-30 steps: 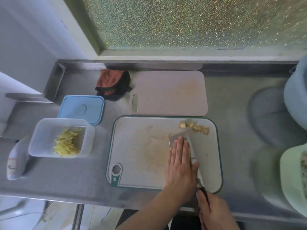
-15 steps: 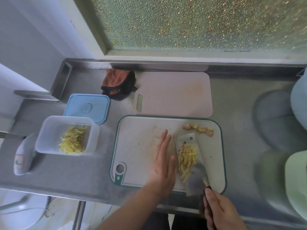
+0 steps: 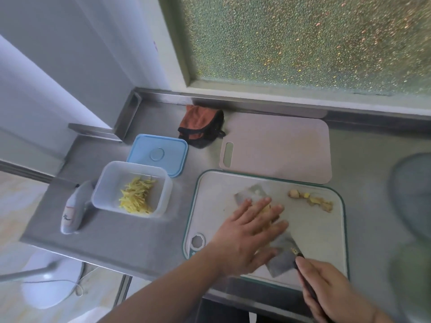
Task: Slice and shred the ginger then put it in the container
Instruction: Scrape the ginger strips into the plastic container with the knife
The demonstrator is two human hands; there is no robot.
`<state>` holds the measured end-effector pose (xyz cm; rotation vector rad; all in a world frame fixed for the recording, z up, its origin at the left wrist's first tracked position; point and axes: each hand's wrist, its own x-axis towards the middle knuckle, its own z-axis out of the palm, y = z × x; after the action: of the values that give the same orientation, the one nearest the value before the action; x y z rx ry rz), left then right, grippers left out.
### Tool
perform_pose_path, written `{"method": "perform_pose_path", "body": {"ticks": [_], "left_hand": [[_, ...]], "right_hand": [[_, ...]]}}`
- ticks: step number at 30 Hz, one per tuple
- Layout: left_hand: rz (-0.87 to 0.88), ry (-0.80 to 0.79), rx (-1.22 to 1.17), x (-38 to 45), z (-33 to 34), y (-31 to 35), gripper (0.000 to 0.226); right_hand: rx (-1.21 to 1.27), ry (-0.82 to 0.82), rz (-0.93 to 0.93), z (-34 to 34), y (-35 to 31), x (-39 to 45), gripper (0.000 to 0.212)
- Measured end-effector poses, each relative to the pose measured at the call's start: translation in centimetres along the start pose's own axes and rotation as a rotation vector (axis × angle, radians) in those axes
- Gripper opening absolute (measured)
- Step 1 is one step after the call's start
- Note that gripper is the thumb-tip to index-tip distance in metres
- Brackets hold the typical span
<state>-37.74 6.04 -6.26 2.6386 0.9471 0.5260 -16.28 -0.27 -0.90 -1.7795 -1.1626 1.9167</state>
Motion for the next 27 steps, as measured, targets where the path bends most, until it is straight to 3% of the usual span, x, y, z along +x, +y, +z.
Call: {"method": "perform_pose_path", "body": {"ticks": [4,11,18,27], "left_hand": [[-0.093,0.082,0.054,-0.6,-1.6,-1.3,0.053],[-0.302,0.245,0.05,-3.2,-5.6,-4.8,0.044],[-0.465,0.397,0.042,-8.6,-9.2,-9.5,0.037],[-0.522,0.487,0.085,-13.1,-9.8,-13.8,0.032]], "right_hand": [[-0.108,-0.065,-0.081,1.1,-3.4,1.5,0.079],[-0.198,-0.185,-0.082,4.4,-9.8,4.2,0.051],[-0.354,-0.309,-0.055,9.9,-15.2,8.5,0.046],[-0.442,-0.419,0.013,14.3,-18.3,11.4,0.048]]}}
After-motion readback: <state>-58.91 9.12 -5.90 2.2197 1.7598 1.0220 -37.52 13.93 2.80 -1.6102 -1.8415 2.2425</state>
